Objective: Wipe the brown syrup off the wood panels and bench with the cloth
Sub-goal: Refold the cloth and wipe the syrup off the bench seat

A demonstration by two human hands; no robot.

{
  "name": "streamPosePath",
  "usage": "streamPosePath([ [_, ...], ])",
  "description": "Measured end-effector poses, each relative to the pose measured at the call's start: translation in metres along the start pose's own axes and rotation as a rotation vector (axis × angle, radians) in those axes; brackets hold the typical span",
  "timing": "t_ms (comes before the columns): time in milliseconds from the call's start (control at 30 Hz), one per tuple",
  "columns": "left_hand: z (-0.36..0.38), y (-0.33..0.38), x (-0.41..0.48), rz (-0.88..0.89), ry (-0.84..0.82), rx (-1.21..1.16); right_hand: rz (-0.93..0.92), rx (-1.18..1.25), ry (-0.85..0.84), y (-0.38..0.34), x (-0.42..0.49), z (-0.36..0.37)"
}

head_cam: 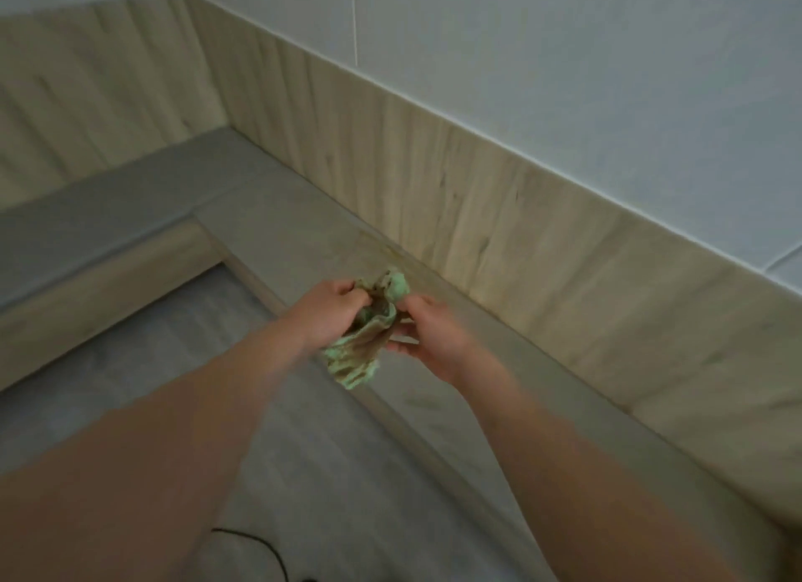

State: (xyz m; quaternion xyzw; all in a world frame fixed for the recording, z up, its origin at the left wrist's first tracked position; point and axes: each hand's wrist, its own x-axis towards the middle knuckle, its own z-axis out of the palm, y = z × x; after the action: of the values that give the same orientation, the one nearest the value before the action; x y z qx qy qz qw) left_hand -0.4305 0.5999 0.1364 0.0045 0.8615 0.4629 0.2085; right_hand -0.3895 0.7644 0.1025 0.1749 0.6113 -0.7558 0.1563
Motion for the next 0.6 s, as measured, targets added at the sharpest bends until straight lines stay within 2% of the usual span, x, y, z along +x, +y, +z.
streamPosePath([
  [100, -0.020, 0.030, -0.022, 0.023, 0.028, 0.126, -0.001, -0.059, -0.053, -0.032, -0.016, 0.011],
  [267, -0.043, 0.053, -0.053, 0.043, 0.105, 0.202, -0.054, -0.168, -0.113, -0.059, -0.029, 0.031],
  [433, -0.059, 0.052, -0.070, -0.064, 0.096, 0.265, -0.056, -0.289, -0.157, -0.069, -0.032, 0.044],
  [600, -0.073, 0.042, -0.082, -0.116, 0.165, 0.281, -0.094, -0.332, -0.231, -0.069, -0.034, 0.069],
])
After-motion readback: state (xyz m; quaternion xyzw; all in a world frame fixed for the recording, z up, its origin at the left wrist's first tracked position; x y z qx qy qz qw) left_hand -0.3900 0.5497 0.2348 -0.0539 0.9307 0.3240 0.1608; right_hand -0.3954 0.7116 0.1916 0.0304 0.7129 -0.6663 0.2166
